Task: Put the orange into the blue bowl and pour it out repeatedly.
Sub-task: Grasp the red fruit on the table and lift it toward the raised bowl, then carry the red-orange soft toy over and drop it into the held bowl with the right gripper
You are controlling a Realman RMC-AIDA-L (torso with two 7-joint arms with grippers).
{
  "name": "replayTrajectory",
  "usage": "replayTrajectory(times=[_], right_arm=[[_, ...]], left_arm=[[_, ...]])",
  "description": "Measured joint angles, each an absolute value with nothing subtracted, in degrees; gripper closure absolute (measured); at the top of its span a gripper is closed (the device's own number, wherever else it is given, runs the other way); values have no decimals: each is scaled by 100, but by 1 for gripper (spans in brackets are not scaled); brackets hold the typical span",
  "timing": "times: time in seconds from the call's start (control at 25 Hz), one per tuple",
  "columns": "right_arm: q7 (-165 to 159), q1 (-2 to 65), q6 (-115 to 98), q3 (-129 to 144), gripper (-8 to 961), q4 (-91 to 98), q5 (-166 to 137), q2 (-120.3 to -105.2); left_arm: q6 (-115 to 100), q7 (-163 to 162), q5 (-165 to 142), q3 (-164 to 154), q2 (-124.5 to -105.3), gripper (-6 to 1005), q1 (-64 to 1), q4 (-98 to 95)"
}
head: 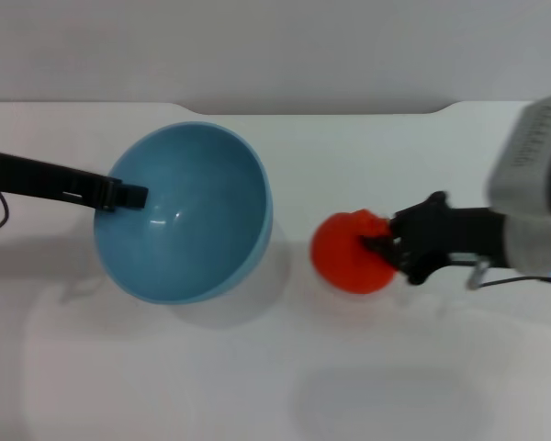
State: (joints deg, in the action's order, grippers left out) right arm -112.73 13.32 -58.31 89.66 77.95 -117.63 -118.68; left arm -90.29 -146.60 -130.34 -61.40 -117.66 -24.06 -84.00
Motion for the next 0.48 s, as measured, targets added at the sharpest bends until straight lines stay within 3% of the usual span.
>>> replayTrajectory(times=[0.2, 0.48], right_arm=[[-11265, 428, -6244, 8518, 891, 9122, -11823, -11869], [-11263, 76, -7110, 8082, 920, 10373, -11797, -11902]], left_arm=[[-8752, -14747, -13204, -6520, -11779, 1000, -2486, -8168], [-8147, -15258, -13762, -7738, -11795, 1001, -2913, -7603]])
